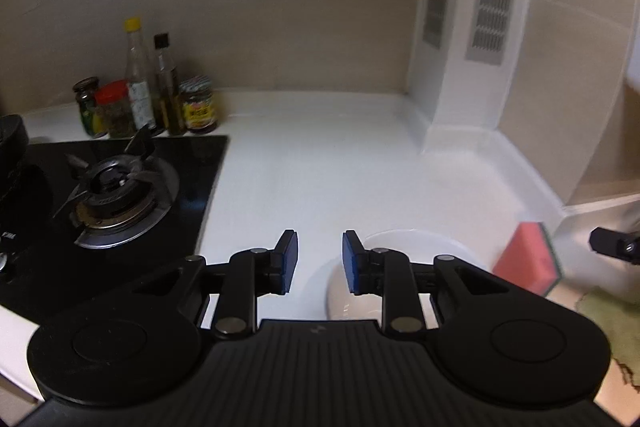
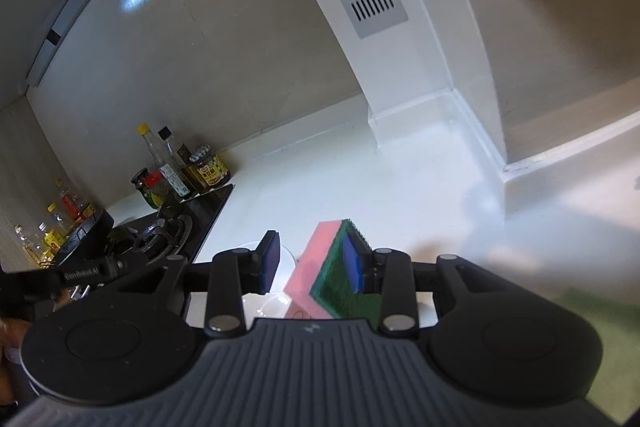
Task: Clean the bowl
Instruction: 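Lower the bowl onto the counter and open the left gripper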
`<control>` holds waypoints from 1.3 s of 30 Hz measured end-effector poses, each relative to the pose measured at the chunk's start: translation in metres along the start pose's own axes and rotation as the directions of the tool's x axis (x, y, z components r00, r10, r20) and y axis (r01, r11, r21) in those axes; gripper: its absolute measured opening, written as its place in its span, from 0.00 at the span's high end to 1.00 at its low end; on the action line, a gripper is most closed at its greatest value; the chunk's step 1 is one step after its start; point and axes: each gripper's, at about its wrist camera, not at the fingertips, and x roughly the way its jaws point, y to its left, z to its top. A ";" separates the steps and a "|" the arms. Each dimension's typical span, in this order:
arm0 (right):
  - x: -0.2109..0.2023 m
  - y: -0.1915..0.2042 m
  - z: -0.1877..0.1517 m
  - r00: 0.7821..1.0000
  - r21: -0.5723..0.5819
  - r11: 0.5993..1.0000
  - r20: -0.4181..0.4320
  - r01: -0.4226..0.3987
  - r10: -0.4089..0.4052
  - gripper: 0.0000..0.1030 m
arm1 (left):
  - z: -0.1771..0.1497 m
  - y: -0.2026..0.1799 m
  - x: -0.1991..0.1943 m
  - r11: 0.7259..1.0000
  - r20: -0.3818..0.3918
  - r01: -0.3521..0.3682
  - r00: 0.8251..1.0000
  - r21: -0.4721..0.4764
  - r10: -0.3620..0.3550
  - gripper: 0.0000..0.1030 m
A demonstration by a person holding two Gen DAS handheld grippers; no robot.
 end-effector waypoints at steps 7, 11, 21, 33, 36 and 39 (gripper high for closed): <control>-0.035 0.028 -0.022 0.998 -0.014 0.999 0.035 0.052 -0.052 0.71 | -0.014 -0.003 -0.024 0.993 0.032 0.114 0.993 -0.020 -0.113 0.73; -0.054 0.045 -0.033 0.997 -0.062 0.996 0.044 0.071 -0.068 0.71 | -0.026 -0.005 -0.033 0.983 0.049 0.171 0.985 -0.062 -0.168 0.71; -0.082 0.060 -0.047 0.999 -0.113 0.993 0.031 0.034 -0.031 0.71 | -0.044 -0.023 -0.061 0.992 0.050 0.100 0.994 -0.075 -0.097 0.70; -0.101 0.066 -0.049 0.999 -0.208 0.978 0.033 -0.003 0.011 0.71 | -0.058 -0.026 -0.076 0.990 0.057 0.078 0.996 -0.117 -0.072 0.73; -0.099 0.069 -0.048 0.999 -0.240 0.971 0.032 0.020 -0.012 0.71 | -0.061 -0.029 -0.076 0.994 0.040 0.041 0.998 -0.103 -0.037 0.73; -0.097 0.073 -0.052 0.999 -0.289 0.957 0.024 0.035 -0.029 0.71 | -0.065 -0.035 -0.076 0.997 0.029 0.003 1.000 -0.072 -0.001 0.73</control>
